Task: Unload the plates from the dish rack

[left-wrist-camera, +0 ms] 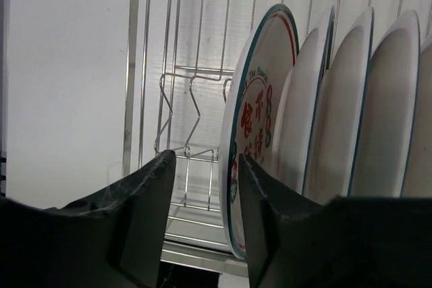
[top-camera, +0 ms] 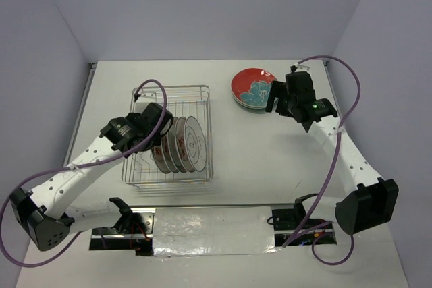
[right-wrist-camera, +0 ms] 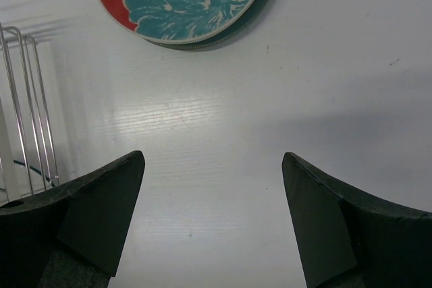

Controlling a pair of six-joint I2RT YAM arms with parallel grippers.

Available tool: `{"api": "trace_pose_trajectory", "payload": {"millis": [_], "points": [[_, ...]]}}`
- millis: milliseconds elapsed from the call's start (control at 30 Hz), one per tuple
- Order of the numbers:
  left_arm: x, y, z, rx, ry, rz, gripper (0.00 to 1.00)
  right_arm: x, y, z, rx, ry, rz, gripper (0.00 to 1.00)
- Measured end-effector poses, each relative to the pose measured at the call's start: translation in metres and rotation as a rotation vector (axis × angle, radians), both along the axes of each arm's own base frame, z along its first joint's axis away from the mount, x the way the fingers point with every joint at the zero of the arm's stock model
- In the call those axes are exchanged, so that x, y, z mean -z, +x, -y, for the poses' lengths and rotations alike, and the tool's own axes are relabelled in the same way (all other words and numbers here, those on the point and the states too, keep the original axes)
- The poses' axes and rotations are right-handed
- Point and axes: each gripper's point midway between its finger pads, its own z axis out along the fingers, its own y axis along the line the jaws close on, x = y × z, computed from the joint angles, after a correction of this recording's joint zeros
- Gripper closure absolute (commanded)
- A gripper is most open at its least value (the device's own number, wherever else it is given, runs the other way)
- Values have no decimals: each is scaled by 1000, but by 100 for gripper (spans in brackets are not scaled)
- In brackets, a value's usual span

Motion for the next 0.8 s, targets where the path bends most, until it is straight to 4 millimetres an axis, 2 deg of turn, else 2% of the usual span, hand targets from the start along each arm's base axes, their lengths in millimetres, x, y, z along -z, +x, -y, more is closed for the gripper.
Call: {"api": "trace_pose_trajectory", "payload": {"millis": [100,167,200,267,300,400,467,567,767,800], "points": [[10,-1,-1,-14,9,-13,61,-6,-4,0,-4,5,17,10],[16,0,0,-14,13,-22,66,-13,-6,-1,-6,10,36,10],[17,1,2,-12,10,-23,74,-15,-7,-1,-7,11,44,10],[18,4,6,-9,-3,-20,84,-18,-8,-1,-10,14,52,10],[18,4,6,-4,0,-21,94,-19,-9,-2,-12,14,53,10],[19,1,3,-4,20,-34,100,-20,-14,-2,-14,7,51,10],[13,1,3,-1,25,-36,100,-24,-17,-2,-14,5,61,10],[-12,-1,-4,-7,45,-21,100,-38,-24,1,-11,8,90,10],[-92,12,-19,-80,90,110,100,-67,-32,7,4,13,164,9],[-105,15,-20,-95,92,138,100,-71,-33,7,3,14,174,5]]}}
